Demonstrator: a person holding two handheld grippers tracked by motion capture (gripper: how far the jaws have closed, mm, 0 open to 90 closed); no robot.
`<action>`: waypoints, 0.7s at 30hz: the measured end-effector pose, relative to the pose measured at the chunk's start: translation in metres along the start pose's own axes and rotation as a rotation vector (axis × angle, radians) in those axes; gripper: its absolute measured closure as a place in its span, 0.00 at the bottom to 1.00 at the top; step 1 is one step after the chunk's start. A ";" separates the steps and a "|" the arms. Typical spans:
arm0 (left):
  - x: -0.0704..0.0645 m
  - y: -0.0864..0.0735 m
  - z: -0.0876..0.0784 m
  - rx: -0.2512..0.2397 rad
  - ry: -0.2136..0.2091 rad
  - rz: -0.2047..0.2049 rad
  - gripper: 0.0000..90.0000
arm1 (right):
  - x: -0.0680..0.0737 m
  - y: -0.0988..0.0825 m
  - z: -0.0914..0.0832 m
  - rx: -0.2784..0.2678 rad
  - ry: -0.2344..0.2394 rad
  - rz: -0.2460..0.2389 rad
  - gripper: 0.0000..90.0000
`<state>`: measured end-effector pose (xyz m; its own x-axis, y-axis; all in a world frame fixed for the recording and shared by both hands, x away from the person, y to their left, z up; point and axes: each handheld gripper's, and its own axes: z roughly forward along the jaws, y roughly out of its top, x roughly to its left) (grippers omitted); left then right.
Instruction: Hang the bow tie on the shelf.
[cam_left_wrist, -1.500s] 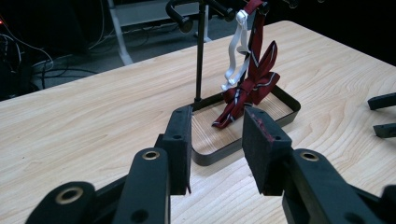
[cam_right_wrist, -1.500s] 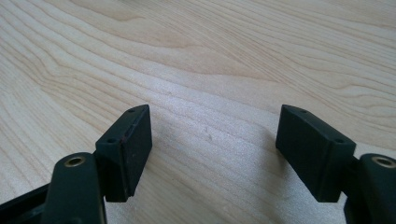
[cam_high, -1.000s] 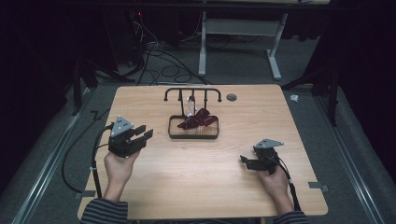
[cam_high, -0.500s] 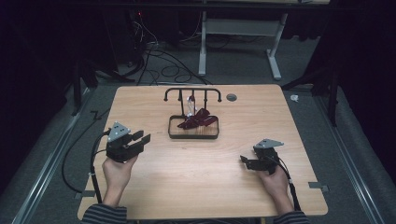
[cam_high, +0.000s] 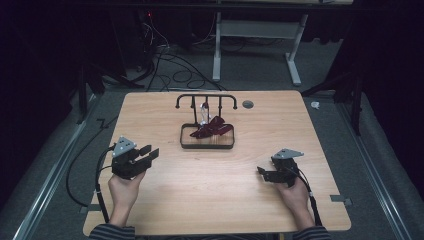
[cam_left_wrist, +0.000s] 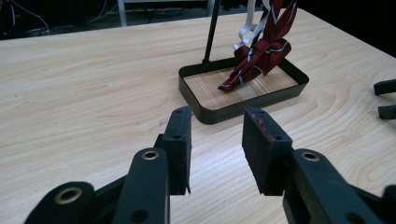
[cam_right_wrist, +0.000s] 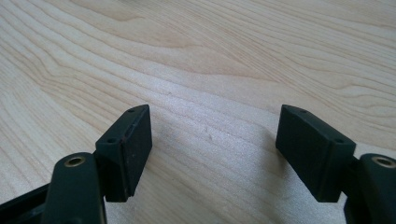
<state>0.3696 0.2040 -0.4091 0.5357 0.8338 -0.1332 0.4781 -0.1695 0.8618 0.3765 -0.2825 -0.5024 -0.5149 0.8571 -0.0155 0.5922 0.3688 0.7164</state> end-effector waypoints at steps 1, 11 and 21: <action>0.000 0.000 0.000 0.000 0.000 0.000 0.70 | 0.000 0.000 0.000 0.000 0.000 0.000 0.31; 0.004 -0.013 -0.001 0.004 0.004 -0.029 0.70 | 0.000 0.000 0.000 0.000 0.000 0.000 0.31; 0.006 -0.025 0.001 0.013 0.000 -0.058 0.70 | 0.000 0.000 0.000 0.000 0.000 0.000 0.31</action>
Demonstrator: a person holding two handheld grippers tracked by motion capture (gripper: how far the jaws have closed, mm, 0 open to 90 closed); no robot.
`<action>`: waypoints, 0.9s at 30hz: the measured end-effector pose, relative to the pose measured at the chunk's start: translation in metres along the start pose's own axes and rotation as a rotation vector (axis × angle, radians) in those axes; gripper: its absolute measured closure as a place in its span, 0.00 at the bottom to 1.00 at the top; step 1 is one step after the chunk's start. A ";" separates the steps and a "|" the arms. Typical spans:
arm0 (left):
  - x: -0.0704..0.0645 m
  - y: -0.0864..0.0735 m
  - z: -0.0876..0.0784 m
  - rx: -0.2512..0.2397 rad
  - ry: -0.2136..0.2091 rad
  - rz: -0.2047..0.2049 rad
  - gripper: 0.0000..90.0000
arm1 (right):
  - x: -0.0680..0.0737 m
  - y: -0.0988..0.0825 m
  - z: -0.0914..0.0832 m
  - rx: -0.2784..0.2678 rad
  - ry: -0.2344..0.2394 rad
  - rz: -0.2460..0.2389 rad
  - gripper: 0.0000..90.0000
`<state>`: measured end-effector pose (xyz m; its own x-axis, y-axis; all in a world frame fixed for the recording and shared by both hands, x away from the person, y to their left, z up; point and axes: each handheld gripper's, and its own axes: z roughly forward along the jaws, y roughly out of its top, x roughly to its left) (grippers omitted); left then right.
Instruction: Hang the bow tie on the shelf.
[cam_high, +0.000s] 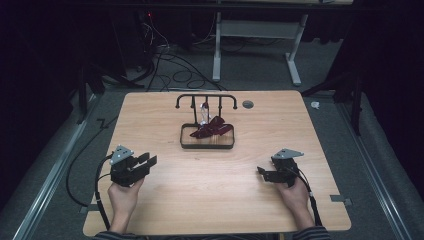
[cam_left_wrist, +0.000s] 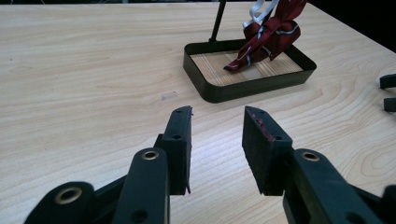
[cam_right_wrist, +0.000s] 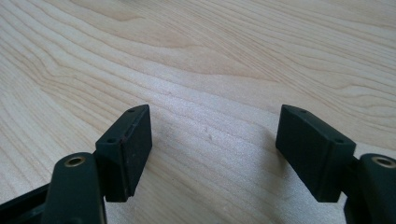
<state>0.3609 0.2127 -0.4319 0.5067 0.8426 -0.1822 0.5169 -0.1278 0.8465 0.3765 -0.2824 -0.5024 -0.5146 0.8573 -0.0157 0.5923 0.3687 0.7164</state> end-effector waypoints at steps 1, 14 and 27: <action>0.001 -0.003 0.001 0.005 0.002 -0.005 0.70 | 0.000 0.000 0.000 0.000 0.000 0.000 0.31; 0.004 -0.017 0.005 0.021 -0.001 -0.038 0.70 | 0.000 0.000 0.000 0.000 0.000 0.000 0.31; 0.006 -0.029 0.009 0.034 -0.014 -0.075 0.70 | 0.000 0.000 0.000 0.000 0.000 0.000 0.31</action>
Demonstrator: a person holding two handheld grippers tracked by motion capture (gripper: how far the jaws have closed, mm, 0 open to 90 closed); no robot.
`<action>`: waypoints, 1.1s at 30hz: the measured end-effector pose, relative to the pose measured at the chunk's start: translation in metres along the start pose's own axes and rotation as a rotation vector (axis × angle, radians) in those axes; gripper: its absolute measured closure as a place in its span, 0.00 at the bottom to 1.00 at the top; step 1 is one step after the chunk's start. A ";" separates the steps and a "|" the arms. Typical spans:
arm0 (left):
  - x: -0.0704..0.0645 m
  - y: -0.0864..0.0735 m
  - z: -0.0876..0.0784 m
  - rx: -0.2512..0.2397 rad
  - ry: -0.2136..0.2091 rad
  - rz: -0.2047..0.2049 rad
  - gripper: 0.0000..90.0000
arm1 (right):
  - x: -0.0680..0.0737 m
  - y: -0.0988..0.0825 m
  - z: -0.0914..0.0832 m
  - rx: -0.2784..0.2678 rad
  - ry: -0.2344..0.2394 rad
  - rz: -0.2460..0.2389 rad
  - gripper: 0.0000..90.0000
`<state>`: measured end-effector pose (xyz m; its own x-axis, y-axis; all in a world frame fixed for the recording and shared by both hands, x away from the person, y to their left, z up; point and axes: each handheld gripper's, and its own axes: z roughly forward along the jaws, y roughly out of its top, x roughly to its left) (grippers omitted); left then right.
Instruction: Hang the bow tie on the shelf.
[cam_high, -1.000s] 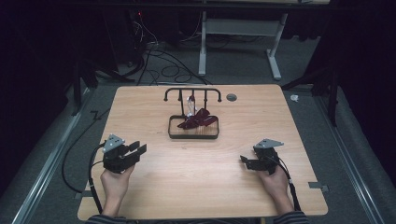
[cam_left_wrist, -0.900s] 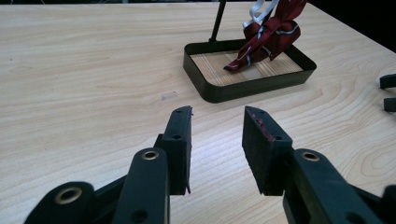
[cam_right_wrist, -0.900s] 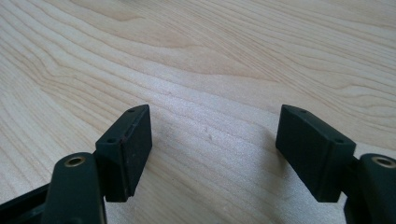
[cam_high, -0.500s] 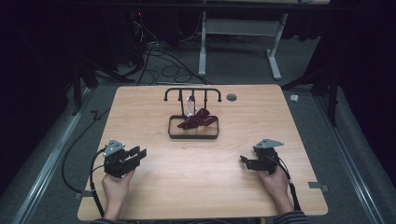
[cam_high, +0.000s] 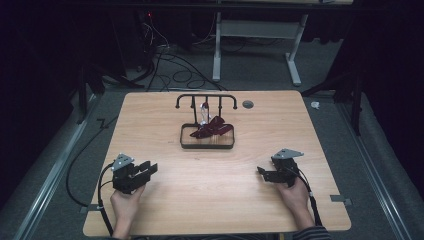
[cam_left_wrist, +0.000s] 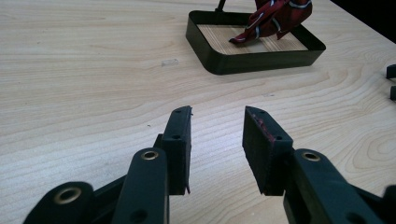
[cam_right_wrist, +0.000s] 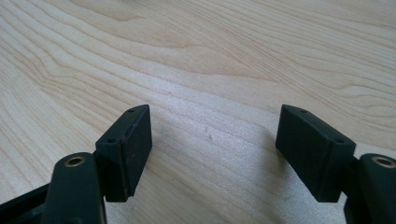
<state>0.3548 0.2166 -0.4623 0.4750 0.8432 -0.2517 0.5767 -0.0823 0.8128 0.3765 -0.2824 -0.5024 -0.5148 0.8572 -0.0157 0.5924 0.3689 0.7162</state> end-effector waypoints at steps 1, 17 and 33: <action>0.000 -0.001 0.000 0.000 0.000 0.000 0.70 | 0.000 0.000 0.000 0.000 0.000 0.000 0.31; 0.000 -0.011 0.007 0.025 0.000 -0.014 0.69 | 0.000 0.000 0.000 0.000 0.000 0.000 0.31; -0.005 -0.021 0.018 0.067 0.047 0.023 0.68 | 0.000 0.000 0.000 0.000 0.000 0.000 0.31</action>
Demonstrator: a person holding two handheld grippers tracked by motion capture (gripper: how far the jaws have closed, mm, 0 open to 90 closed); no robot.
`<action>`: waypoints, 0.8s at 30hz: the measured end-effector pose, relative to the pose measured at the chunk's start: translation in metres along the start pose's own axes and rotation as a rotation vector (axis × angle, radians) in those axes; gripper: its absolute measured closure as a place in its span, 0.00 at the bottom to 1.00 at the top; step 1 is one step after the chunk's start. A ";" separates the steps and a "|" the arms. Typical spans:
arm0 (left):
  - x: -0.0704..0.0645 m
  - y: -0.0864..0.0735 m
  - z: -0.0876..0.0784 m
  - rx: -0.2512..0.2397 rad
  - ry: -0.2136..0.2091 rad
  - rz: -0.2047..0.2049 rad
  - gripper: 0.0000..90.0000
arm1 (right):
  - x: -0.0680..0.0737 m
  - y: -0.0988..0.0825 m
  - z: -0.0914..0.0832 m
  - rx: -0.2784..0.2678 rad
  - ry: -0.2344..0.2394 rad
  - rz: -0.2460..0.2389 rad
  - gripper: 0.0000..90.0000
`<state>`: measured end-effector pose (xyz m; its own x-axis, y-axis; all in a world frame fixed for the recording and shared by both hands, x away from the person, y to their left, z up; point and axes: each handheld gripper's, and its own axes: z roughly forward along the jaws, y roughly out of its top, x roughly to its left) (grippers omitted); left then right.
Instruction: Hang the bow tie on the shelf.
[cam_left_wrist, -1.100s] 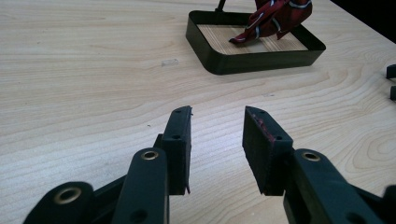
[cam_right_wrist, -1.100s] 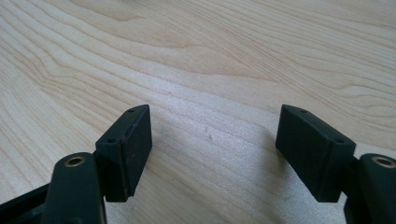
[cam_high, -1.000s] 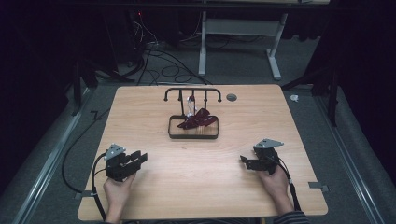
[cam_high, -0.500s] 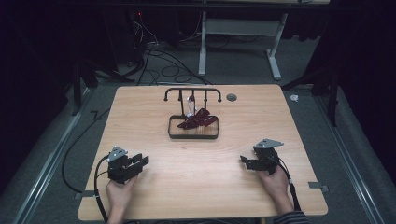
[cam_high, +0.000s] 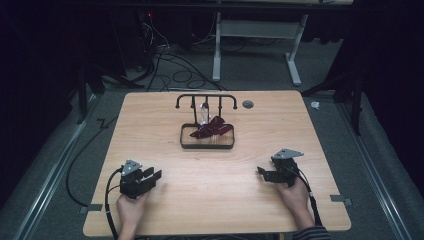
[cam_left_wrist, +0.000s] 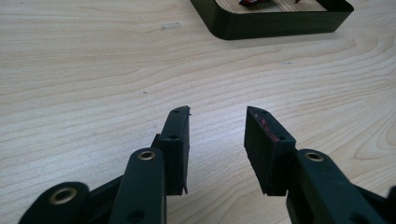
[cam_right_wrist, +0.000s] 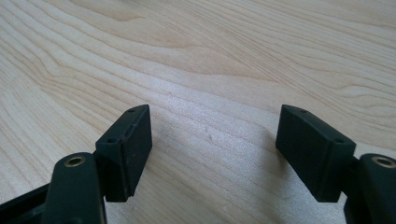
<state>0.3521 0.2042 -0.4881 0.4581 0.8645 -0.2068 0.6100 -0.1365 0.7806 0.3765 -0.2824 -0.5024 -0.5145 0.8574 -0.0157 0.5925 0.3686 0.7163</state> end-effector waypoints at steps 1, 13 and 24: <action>0.000 0.000 0.000 0.003 0.003 0.001 0.68 | 0.000 0.000 0.000 0.000 0.000 0.000 0.31; -0.002 -0.008 0.009 0.029 0.036 0.011 0.64 | 0.000 0.000 0.000 0.000 0.000 -0.001 0.31; -0.008 -0.012 0.016 0.063 0.100 0.078 0.57 | 0.000 0.000 0.000 0.000 0.000 -0.001 0.31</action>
<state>0.3516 0.1915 -0.5054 0.4414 0.8933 -0.0845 0.6156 -0.2330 0.7528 0.3765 -0.2825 -0.5024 -0.5148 0.8572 -0.0163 0.5920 0.3692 0.7164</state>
